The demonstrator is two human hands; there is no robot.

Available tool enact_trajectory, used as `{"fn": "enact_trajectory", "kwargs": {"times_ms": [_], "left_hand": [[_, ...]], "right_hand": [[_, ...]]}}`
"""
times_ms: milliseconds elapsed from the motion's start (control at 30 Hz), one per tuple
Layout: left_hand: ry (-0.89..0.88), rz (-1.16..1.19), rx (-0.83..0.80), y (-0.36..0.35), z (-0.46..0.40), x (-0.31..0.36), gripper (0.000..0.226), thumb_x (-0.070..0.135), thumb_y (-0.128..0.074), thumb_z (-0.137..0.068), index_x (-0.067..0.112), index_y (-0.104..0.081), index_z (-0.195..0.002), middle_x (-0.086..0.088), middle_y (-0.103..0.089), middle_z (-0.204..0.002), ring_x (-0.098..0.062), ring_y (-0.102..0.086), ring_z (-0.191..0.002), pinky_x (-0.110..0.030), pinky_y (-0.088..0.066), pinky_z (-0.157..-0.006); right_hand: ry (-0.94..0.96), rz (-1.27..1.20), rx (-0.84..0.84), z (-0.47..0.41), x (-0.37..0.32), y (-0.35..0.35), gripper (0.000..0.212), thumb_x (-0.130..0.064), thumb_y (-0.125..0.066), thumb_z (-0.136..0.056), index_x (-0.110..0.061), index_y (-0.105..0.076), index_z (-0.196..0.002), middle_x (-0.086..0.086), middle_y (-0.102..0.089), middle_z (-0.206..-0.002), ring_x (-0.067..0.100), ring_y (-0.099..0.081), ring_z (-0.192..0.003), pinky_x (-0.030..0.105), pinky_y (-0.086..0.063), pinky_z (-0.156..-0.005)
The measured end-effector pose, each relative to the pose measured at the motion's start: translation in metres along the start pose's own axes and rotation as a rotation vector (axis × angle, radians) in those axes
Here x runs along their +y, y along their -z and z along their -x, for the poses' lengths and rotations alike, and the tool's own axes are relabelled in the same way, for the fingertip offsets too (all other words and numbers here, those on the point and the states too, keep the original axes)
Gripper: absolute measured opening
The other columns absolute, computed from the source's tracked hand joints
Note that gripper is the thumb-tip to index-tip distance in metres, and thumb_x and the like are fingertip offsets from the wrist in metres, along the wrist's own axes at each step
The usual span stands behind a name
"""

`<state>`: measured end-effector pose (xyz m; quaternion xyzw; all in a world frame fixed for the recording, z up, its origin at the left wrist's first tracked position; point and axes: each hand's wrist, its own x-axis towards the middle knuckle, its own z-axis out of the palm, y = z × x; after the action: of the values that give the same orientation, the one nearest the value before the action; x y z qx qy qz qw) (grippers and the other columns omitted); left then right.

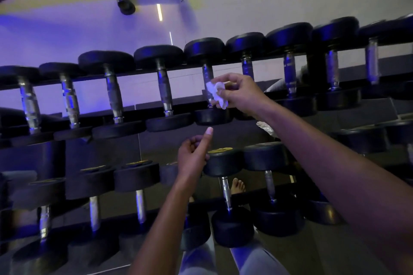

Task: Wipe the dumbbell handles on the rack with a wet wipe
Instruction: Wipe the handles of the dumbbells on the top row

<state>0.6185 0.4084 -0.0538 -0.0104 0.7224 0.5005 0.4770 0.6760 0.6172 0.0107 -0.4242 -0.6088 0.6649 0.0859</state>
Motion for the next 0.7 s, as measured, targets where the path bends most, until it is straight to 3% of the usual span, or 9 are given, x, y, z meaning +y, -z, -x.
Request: {"fn": "enact_trajectory", "kwargs": {"times_ms": [100,167,300,400,567,700], "left_hand": [[-0.003,0.014,0.041,-0.012,-0.003,0.006,0.056,0.063,-0.083,-0.088,0.014,-0.070,-0.112,0.000,-0.073,-0.093,-0.010,-0.061,-0.066,-0.025,-0.052,-0.063],[-0.008,0.017,0.088,-0.020,-0.007,0.008,0.064,0.068,-0.086,-0.082,0.014,-0.070,-0.115,0.000,-0.073,-0.094,-0.013,-0.065,-0.074,-0.028,-0.054,-0.070],[-0.010,-0.002,0.116,-0.031,-0.015,0.010,0.088,0.086,-0.084,-0.065,0.012,-0.074,-0.111,0.001,-0.074,-0.092,-0.016,-0.070,-0.081,-0.032,-0.052,-0.074],[-0.013,0.018,0.127,-0.037,-0.020,0.006,0.079,0.079,-0.086,-0.075,0.007,-0.076,-0.108,0.004,-0.072,-0.085,-0.015,-0.070,-0.080,-0.030,-0.052,-0.074],[-0.035,0.073,0.145,-0.046,-0.018,0.003,0.061,0.061,-0.085,-0.088,0.001,-0.075,-0.094,0.007,-0.068,-0.070,-0.013,-0.065,-0.070,-0.033,-0.054,-0.074],[-0.035,0.074,0.126,-0.050,-0.015,0.001,0.051,0.063,-0.082,-0.089,0.014,-0.068,-0.081,0.005,-0.060,-0.063,-0.013,-0.059,-0.064,-0.035,-0.051,-0.074]], "right_hand": [[-0.056,-0.071,-0.042,-0.001,-0.007,0.009,0.017,-0.009,-0.067,-0.099,-0.007,-0.075,-0.114,0.033,-0.073,-0.103,0.030,-0.077,-0.102,0.041,-0.063,-0.095],[-0.089,-0.064,-0.083,-0.003,-0.011,0.016,0.023,-0.007,-0.071,-0.095,-0.011,-0.074,-0.118,0.023,-0.076,-0.114,0.021,-0.076,-0.106,0.036,-0.060,-0.100],[0.002,0.359,-0.042,-0.015,-0.005,0.027,0.028,-0.011,-0.080,-0.086,-0.019,-0.079,-0.113,-0.002,-0.080,-0.100,0.008,-0.073,-0.091,0.039,-0.060,-0.099],[0.113,0.649,-0.011,-0.022,-0.002,0.032,0.017,-0.024,-0.080,-0.089,-0.025,-0.082,-0.105,-0.008,-0.079,-0.094,0.009,-0.073,-0.089,0.037,-0.061,-0.088],[0.404,0.945,-0.107,-0.029,0.006,0.025,0.018,-0.030,-0.069,-0.095,-0.037,-0.079,-0.108,-0.013,-0.073,-0.105,0.014,-0.067,-0.096,0.039,-0.057,-0.084],[0.569,1.176,-0.197,-0.038,0.015,0.026,0.022,-0.034,-0.066,-0.098,-0.039,-0.078,-0.116,-0.017,-0.066,-0.114,0.015,-0.060,-0.110,0.036,-0.055,-0.079]]}}
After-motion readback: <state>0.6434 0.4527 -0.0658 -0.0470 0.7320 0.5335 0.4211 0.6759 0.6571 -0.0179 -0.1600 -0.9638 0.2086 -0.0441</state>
